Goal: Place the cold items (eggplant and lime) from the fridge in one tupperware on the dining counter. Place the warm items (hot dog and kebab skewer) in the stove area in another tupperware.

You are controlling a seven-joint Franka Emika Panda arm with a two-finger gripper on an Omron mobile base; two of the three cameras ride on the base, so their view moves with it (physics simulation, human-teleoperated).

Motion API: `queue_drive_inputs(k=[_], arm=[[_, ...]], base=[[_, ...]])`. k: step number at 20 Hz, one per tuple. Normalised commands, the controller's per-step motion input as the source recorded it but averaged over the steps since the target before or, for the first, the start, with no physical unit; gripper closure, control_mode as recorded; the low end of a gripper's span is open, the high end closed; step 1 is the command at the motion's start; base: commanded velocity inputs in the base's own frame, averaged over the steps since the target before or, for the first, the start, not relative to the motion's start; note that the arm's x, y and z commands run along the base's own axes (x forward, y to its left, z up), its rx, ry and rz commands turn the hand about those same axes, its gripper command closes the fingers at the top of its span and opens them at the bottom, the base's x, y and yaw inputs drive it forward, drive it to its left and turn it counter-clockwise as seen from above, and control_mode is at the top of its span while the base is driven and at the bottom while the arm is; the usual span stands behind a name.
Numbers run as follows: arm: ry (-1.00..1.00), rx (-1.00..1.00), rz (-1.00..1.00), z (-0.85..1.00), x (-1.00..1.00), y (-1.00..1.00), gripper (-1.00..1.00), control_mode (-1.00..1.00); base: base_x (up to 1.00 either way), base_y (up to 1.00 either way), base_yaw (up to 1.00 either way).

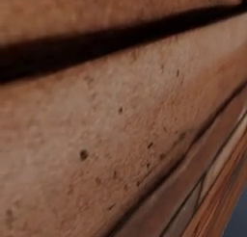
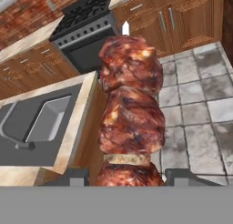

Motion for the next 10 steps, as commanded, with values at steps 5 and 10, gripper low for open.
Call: queue_drive_inputs(k=[5,10], arm=[[0.00,0.00,0.00,0.00,0.00,0.00,1.00,1.00],[0.00,0.00,0.00,0.00,0.00,0.00,1.00,1.00]], base=[[-0.76,0.08,0.52],[-0.72,0.00,0.57]])
